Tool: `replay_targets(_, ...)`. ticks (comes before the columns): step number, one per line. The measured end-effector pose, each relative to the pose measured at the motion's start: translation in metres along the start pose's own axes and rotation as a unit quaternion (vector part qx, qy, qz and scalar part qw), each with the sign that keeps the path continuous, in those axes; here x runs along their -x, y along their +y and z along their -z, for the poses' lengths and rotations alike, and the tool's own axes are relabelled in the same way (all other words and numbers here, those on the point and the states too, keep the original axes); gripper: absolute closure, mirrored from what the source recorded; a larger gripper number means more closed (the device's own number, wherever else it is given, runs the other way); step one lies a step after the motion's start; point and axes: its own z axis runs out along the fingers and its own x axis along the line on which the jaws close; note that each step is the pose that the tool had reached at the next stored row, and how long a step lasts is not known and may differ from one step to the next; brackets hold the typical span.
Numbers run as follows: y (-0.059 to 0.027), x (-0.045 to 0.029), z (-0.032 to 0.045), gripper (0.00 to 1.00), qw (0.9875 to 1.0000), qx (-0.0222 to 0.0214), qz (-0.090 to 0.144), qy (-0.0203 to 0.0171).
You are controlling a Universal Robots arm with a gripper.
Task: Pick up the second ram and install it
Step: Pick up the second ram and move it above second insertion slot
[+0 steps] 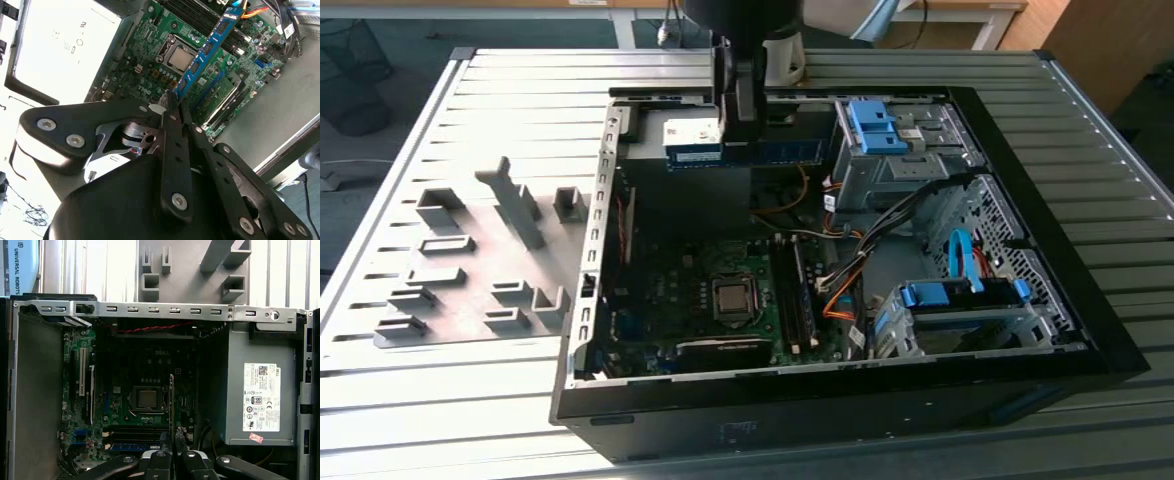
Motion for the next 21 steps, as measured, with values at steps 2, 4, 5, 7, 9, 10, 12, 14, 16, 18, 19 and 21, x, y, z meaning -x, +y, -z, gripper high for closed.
replay_targets(2, -0.0012, 0.0000, 0.0000, 0.86, 1.0000, 0.0000, 0.000, 0.0000)
replay_targets(4, -0.0117, -0.0001, 0.0001, 0.86, 1.0000, 0.0000, 0.000, 0.0000)
replay_targets(5, -0.0123, -0.0001, 0.0001, 0.86, 1.0000, 0.0000, 0.000, 0.0000)
replay_targets(7, -0.0136, -0.0001, 0.0002, 0.86, 1.0000, 0.0000, 0.000, 0.0000)
replay_targets(9, -0.0148, -0.0001, 0.0002, 0.86, 1.0000, 0.0000, 0.000, 0.0000)
replay_targets(10, -0.0153, -0.0001, 0.0002, 0.86, 1.0000, 0.0000, 0.000, 0.0000)
replay_targets(12, -0.0166, -0.0002, 0.0002, 0.86, 1.0000, 0.0000, 0.000, 0.0000)
replay_targets(14, -0.0178, -0.0002, 0.0002, 0.86, 1.0000, 0.0000, 0.000, 0.0000)
replay_targets(16, -0.0190, -0.0002, 0.0002, 0.86, 1.0000, 0.0000, 0.000, 0.0000)
replay_targets(18, -0.0202, -0.0002, 0.0002, 0.86, 1.0000, 0.0000, 0.000, 0.0000)
replay_targets(19, -0.0208, -0.0002, 0.0002, 0.86, 1.0000, 0.0000, 0.000, 0.0000)
replay_targets(21, -0.0220, -0.0002, 0.0003, 0.86, 1.0000, 0.0000, 0.000, 0.0000)
